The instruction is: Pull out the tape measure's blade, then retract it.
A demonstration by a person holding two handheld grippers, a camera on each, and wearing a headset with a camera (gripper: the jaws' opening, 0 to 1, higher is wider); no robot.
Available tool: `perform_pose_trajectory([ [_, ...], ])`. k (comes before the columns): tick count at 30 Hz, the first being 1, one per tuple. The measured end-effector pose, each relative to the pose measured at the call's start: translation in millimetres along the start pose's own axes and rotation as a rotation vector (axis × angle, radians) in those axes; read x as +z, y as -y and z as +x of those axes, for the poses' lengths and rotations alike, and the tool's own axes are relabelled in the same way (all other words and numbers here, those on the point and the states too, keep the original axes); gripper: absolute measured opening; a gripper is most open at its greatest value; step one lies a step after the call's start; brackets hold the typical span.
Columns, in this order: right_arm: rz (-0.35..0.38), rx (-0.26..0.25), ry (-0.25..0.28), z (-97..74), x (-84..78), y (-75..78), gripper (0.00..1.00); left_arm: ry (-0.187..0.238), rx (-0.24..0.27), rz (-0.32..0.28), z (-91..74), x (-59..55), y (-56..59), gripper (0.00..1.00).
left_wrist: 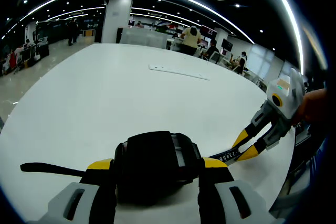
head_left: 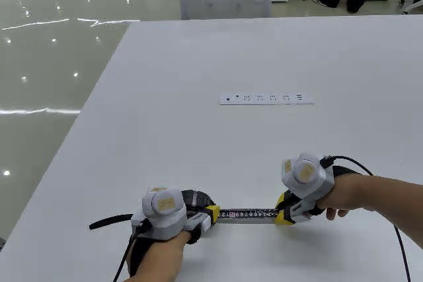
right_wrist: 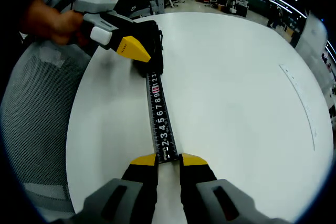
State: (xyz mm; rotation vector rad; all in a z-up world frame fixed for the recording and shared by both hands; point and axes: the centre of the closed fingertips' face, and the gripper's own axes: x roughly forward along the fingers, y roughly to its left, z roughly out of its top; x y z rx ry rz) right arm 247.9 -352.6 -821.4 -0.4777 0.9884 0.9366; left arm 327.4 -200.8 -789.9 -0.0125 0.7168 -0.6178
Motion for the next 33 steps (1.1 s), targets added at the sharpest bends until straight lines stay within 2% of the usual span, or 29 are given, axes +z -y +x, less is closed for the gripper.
perform_pose_trajectory([
  [33,-0.009,0.000,0.027,7.4,14.2,-3.7,0.13,-0.004,-0.002,-0.004,-1.0,0.5,-0.3,0.60],
])
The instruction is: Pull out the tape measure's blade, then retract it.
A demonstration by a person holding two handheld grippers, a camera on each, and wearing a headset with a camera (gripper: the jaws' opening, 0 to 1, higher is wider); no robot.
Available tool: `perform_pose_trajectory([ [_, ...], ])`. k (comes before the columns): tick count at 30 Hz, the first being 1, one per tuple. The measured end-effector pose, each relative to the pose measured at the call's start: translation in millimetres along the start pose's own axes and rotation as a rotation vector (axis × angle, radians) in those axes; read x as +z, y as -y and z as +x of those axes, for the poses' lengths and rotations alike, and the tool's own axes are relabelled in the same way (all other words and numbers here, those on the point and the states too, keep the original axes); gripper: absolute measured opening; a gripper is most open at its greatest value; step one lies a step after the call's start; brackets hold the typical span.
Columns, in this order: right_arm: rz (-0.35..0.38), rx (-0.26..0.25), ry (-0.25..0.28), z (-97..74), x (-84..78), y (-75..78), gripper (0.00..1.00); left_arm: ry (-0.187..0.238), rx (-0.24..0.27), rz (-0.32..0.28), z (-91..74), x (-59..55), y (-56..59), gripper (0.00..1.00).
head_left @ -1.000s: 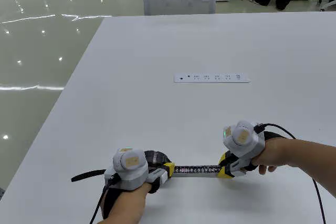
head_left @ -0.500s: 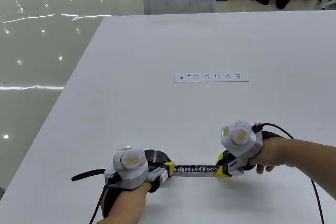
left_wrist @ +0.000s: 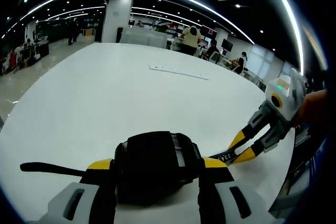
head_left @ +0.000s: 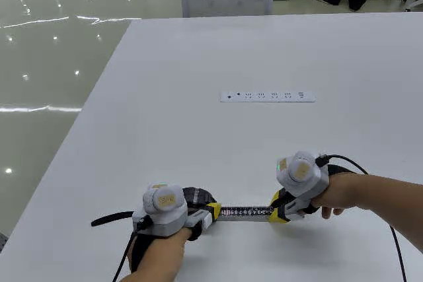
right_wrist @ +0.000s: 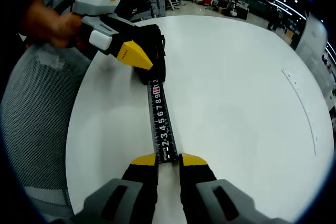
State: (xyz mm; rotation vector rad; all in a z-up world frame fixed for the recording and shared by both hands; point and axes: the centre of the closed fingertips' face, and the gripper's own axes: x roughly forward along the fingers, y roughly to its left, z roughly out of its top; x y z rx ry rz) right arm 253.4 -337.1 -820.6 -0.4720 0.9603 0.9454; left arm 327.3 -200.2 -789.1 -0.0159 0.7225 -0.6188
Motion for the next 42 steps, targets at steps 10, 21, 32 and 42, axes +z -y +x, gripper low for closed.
perform_pose_trajectory([
  [10,0.001,0.001,0.002,2.9,4.8,-1.3,0.13,-0.002,0.000,-0.001,0.1,-0.2,-0.7,0.60],
  [21,0.008,0.007,0.012,4.9,8.4,-1.9,0.13,0.002,0.000,-0.004,0.5,-0.4,-0.3,0.60],
  [32,-0.005,0.007,0.024,10.8,17.4,-4.5,0.13,0.000,-0.002,-0.006,0.3,-0.1,0.2,0.60],
  [42,0.002,0.004,0.027,12.9,20.9,-4.2,0.13,-0.001,-0.002,-0.007,0.7,0.3,0.1,0.60],
])
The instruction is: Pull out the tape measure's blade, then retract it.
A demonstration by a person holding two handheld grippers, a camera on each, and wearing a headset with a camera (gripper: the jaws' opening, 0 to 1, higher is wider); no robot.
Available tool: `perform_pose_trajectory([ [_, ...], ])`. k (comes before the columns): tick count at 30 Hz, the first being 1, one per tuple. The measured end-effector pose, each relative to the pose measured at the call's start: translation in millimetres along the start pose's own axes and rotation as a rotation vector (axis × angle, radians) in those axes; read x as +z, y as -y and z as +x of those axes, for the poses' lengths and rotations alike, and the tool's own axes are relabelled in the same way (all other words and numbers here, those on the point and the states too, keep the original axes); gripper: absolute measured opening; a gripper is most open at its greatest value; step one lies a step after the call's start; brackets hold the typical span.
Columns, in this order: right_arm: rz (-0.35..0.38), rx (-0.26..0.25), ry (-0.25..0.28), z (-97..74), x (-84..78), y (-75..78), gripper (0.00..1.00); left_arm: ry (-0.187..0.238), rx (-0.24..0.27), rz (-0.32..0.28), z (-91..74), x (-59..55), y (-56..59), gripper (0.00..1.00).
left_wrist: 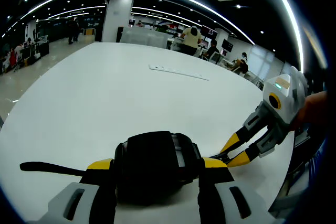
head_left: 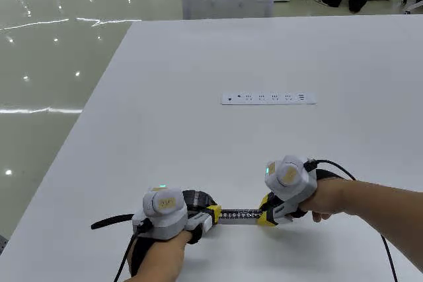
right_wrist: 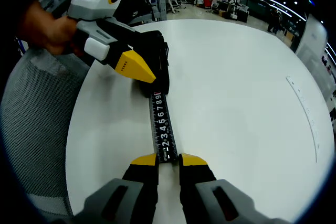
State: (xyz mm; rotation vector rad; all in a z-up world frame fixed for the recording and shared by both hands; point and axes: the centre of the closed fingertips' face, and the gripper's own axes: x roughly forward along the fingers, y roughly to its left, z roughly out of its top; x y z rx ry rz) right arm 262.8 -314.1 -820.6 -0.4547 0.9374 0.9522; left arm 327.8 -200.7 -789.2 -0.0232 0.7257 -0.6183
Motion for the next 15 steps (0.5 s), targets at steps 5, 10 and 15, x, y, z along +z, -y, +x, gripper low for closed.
perform_pose_trajectory([
  [5,0.002,0.000,-0.001,2.0,2.3,-0.1,0.13,0.001,0.004,-0.003,0.8,-0.5,-0.6,0.59],
  [10,0.007,-0.004,0.006,3.8,4.7,0.1,0.13,-0.003,0.001,-0.004,-0.1,-0.3,-0.2,0.59],
  [15,0.011,-0.006,0.014,6.0,8.4,-0.7,0.13,-0.002,0.000,-0.007,0.2,-0.3,-0.7,0.59],
])
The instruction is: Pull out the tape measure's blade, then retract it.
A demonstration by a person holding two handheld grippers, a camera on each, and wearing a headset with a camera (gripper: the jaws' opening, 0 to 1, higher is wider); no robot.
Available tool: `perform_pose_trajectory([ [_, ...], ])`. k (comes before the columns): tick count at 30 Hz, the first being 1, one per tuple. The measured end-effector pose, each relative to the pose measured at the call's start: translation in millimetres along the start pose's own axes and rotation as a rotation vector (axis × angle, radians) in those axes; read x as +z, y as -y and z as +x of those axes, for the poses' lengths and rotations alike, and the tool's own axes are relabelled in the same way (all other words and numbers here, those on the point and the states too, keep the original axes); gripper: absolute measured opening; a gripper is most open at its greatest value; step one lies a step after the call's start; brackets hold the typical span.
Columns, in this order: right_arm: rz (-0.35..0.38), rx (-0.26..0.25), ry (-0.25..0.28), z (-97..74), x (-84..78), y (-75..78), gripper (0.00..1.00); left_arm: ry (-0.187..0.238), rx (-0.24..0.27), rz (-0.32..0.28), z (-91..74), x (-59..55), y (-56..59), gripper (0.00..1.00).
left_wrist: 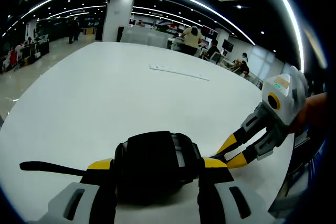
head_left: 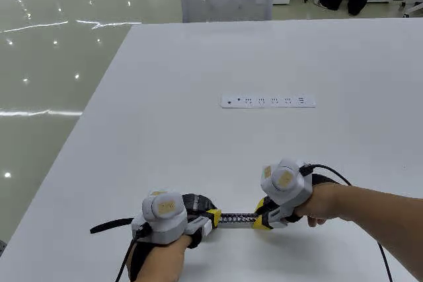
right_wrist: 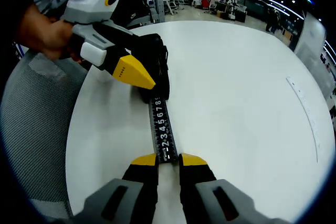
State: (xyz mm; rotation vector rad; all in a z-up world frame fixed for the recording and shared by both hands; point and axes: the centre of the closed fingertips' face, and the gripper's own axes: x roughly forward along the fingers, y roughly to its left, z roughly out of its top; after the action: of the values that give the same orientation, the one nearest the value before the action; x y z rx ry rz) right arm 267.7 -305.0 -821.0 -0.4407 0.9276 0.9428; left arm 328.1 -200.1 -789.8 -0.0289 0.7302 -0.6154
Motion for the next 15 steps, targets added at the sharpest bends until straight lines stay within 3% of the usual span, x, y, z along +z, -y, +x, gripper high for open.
perform_pose_trajectory([
  [15,0.000,0.002,0.022,5.4,10.9,-3.3,0.13,-0.003,-0.002,-0.006,-0.3,0.2,-0.2,0.59],
])
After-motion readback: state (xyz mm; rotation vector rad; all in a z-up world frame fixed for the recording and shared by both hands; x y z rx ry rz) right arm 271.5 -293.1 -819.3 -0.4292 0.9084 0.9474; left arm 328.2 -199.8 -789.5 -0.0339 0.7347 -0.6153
